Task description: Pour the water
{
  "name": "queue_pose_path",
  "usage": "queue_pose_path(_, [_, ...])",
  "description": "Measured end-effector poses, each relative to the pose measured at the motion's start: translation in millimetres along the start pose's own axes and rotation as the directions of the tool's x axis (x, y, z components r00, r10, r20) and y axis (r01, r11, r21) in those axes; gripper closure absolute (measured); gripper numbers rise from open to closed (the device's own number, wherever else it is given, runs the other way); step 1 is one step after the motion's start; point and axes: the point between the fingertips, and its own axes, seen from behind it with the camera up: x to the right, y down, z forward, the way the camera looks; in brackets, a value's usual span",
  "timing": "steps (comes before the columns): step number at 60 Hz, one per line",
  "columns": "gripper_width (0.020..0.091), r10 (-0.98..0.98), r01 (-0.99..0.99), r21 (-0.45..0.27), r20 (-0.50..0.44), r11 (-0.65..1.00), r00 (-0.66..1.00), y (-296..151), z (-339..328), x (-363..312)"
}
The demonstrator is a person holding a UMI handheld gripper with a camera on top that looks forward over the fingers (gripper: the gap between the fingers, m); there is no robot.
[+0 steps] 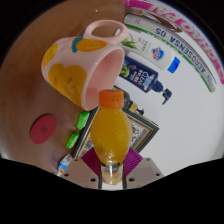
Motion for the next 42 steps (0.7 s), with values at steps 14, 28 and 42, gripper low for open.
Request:
queue_pose_path(14, [0.0841,0.108,-0.111,0.053,0.045,0.992,0.993,-9.0,-1.6,-0.3])
queue_pose_path(28, [0.0842,0.682,-0.714,0.076,0.242,0.696,0.69,-3.2,-14.3,10.6])
queue_pose_path(42, [0.0842,0.865,-0.989,-0.138,0.488,-0.053,-0.115,-15.3,-25.6,-4.6])
